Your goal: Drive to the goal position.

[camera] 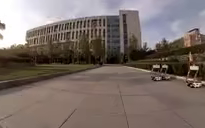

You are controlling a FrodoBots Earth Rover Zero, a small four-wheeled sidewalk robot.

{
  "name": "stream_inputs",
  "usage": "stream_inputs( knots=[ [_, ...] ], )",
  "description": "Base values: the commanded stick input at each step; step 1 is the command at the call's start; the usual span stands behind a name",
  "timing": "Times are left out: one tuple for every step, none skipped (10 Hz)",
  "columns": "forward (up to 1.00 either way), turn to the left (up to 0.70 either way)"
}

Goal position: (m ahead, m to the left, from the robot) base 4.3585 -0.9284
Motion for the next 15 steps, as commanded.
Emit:
stream_inputs(
  knots=[
    [0.50, -0.24],
    [0.45, -0.27],
    [0.45, -0.27],
    [0.45, -0.27],
    [0.66, -0.16],
    [0.70, -0.14],
    [0.70, -0.14],
    [0.70, -0.14],
    [0.70, -0.14],
    [0.70, -0.14],
    [0.70, -0.14],
    [0.70, -0.14],
    [0.70, -0.14],
    [0.70, -0.14],
    [0.70, -0.14]
  ],
)
